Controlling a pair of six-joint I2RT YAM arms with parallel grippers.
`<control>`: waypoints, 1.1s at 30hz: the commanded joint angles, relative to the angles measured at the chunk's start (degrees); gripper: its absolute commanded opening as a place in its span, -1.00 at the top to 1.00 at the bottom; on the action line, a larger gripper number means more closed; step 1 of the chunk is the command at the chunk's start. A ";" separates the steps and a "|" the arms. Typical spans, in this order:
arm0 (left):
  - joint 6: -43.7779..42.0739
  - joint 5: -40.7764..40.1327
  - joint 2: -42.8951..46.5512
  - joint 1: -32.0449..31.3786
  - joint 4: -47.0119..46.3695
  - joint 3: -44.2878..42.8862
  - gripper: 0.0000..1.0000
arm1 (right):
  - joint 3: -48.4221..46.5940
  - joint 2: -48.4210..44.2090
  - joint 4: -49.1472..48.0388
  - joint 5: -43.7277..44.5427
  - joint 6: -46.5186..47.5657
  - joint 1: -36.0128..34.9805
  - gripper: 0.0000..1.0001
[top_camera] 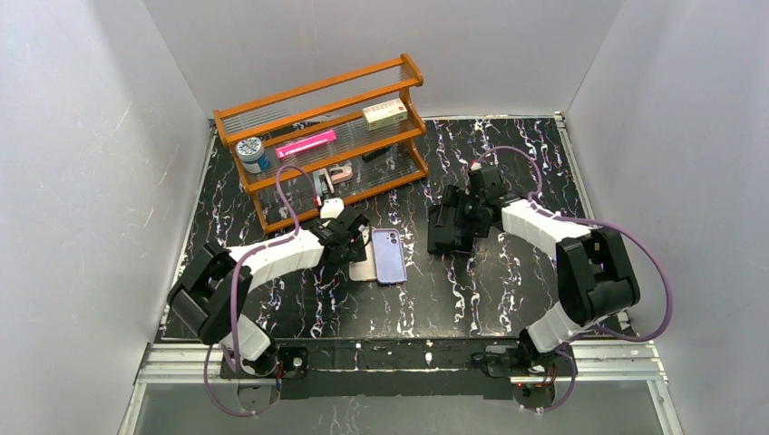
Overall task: Take the phone out of the phone case
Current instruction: Place the phone at the center of the board, then move the phone case to the center of the board, then move the phone to the center of the board.
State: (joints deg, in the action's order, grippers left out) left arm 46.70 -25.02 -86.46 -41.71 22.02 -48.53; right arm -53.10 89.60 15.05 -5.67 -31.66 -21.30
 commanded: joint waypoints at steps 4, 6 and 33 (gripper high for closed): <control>-0.80 -4.51 0.23 0.72 2.43 1.87 -0.59 | -4.59 2.94 0.08 0.93 1.24 -2.11 -0.97; -0.50 -5.17 1.25 1.11 2.82 2.98 -0.56 | -5.18 3.69 0.00 0.80 1.38 -2.85 -0.97; 3.58 -2.88 8.44 2.41 7.18 5.76 -0.44 | -4.39 4.90 -1.42 -4.28 -7.34 -4.81 -0.97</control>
State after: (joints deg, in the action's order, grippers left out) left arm 49.36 -26.74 -81.19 -39.53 26.98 -42.50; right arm -58.26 95.44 14.92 -7.90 -35.90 -25.80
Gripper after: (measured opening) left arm 0.698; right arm 0.984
